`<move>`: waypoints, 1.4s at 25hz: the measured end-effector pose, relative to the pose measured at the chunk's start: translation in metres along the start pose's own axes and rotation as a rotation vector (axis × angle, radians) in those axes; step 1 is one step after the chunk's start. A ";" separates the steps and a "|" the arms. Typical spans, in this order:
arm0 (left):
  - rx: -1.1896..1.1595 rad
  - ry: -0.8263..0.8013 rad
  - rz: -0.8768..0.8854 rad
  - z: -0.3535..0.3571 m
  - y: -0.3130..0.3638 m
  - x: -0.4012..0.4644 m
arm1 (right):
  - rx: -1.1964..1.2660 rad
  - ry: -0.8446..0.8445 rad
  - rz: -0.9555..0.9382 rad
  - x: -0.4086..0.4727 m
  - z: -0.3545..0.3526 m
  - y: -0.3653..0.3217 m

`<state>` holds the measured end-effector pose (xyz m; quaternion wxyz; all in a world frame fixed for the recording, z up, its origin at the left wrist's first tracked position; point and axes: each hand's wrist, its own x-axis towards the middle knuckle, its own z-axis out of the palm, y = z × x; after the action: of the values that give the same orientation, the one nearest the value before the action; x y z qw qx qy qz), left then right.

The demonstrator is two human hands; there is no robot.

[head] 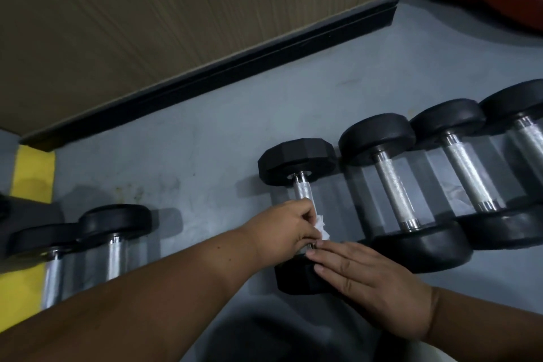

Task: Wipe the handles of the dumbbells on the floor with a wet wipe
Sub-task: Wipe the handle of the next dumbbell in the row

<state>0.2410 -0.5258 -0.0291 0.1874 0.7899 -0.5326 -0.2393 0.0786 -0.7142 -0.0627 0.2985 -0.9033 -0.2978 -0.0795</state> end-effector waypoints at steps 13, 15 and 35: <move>0.139 -0.220 -0.031 -0.018 0.010 0.010 | 0.153 -0.039 0.246 0.006 0.006 0.000; 0.125 -0.187 -0.039 -0.018 0.009 0.011 | 0.139 -0.026 0.224 0.010 -0.001 0.001; -0.204 0.123 -0.166 0.015 0.001 -0.010 | -0.040 0.019 -0.029 0.003 0.003 0.000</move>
<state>0.2282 -0.5172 -0.0389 0.2783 0.8213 -0.4259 -0.2581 0.0813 -0.7107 -0.0638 0.2819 -0.9039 -0.3063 -0.0982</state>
